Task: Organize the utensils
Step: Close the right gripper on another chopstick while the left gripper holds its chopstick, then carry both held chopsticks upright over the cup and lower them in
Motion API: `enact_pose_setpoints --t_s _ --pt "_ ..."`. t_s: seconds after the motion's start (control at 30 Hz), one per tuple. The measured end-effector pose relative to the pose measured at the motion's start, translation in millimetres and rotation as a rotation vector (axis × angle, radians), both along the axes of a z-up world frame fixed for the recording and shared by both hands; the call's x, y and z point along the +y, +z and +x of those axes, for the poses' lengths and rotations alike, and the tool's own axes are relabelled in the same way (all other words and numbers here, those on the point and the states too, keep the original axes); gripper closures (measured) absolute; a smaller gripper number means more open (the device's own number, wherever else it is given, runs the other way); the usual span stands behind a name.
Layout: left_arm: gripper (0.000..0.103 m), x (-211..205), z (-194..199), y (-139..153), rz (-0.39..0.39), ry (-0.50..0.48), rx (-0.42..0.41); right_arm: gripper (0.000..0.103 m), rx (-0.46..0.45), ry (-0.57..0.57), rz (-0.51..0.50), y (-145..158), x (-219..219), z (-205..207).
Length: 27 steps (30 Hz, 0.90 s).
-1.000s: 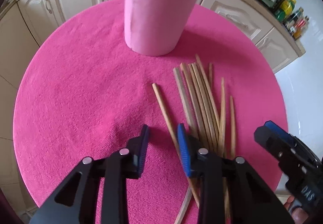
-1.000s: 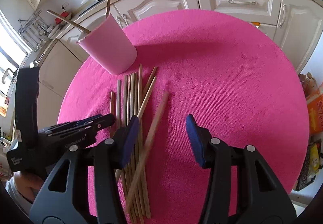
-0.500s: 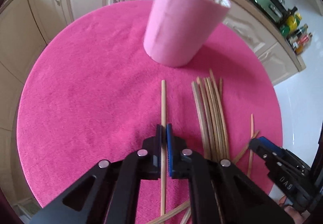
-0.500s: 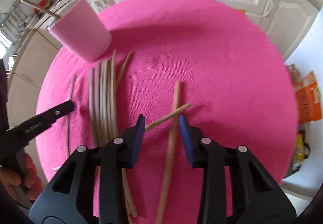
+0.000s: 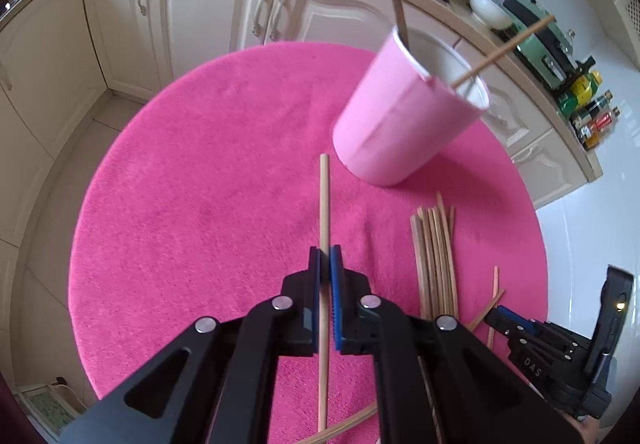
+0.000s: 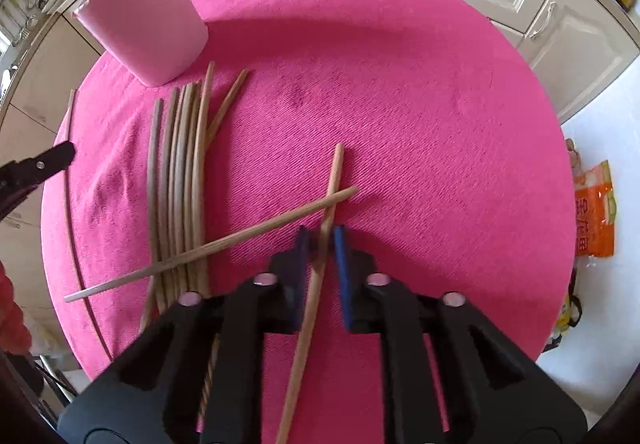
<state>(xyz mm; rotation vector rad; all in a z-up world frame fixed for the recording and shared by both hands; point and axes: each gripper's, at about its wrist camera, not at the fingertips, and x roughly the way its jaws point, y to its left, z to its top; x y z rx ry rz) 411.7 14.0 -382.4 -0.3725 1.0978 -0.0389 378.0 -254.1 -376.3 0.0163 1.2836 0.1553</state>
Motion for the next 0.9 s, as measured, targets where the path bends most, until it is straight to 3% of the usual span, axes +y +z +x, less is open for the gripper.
enact_pose_setpoints --t_s 0.33,0.6,0.9 --pt "0.098 20.1 -5.8 35.3 -0.009 0.031 -0.105 0.097 -0.083 -0.012 0.086 18.4 6.4 25.9" --pt "0.098 20.4 -5.9 71.4 -0.011 0.034 -0.217 0.097 -0.163 -0.004 0.203 50.8 7.2 49.0" --pt "0.098 18.7 -7.0 98.0 -0.021 0.026 -0.293 0.097 -0.241 0.041 0.325 91.4 23.1 48.4"
